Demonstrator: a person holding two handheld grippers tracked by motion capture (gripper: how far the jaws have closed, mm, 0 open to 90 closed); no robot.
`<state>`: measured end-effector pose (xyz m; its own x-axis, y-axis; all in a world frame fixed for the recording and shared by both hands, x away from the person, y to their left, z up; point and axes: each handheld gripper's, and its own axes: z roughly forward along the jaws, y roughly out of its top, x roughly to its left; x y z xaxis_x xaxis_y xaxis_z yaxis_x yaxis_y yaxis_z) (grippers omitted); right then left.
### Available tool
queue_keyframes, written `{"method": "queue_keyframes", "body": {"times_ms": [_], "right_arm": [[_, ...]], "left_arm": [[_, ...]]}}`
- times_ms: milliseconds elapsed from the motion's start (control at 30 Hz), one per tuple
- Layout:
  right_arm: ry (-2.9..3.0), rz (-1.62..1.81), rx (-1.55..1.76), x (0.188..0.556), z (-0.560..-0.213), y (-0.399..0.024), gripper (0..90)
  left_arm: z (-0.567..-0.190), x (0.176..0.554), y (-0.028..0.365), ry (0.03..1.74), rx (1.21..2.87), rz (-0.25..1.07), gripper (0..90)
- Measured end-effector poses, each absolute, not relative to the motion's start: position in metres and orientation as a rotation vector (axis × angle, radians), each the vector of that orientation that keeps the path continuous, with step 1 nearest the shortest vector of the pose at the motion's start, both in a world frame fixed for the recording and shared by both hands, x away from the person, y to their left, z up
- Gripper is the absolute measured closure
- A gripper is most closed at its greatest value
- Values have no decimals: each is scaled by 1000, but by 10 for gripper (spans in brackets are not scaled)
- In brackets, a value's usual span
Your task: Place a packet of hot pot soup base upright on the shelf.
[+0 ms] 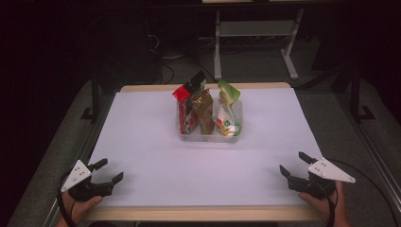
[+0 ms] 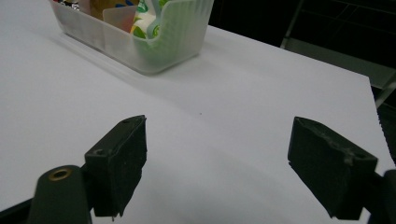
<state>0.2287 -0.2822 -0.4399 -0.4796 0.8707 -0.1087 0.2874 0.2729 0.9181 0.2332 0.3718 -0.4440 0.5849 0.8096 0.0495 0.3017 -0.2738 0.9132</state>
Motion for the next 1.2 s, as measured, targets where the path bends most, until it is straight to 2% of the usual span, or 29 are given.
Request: {"method": "queue_keyframes", "body": {"times_ms": [1200], "right_arm": [[1951, 1161, 1035, 227, -443, -280, 196]], "left_arm": [[-441, 237, 367, 900, 1858, 650, 174]]}}
